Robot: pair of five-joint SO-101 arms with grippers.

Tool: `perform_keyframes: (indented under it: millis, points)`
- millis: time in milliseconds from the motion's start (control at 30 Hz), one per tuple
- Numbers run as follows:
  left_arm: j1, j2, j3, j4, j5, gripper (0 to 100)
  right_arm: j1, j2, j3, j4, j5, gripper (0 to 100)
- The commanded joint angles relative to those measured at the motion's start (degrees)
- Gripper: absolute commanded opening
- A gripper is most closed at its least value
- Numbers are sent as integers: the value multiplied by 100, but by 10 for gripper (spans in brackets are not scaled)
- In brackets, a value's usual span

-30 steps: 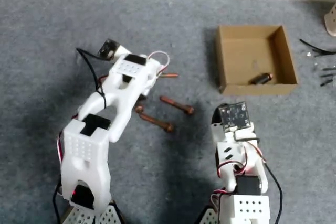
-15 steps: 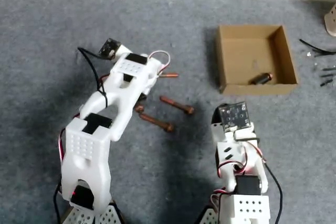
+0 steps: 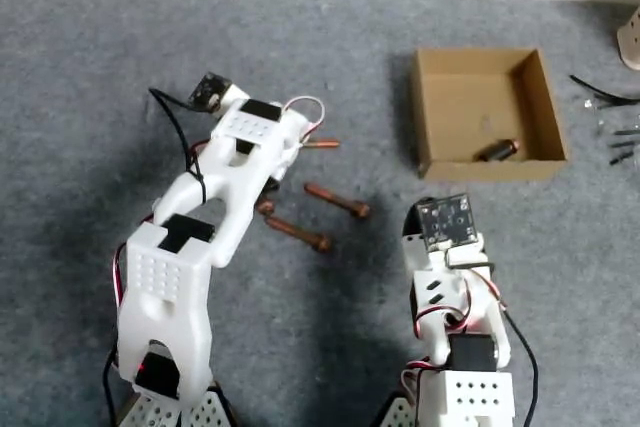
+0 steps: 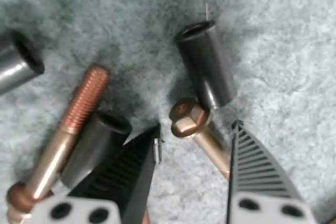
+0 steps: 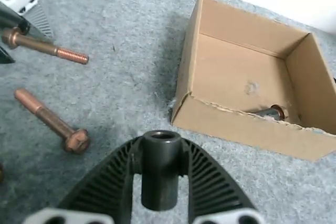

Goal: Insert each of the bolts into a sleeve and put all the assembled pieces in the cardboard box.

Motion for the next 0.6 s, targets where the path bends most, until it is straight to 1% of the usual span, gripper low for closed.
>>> perform_keyframes:
  millis: [0,33,100,267,433,567]
  points:
    - [31,31,-136,70,-44,202,84,-92,673,-4,79,3]
    - [31,31,-136,105,-44,199,84,-92,673,-4,79,3]
    - [31,31,-189,229,-44,160,84,-92,673,-4,79,3]
    - [-84,48,-303,431,-53,6,84,-92,673,-4,79,3]
    - [-136,48,-303,431,-53,5,84,-92,673,-4,79,3]
    - [-119,31,-303,431,-343,5,84,-92,673,-4,79,3]
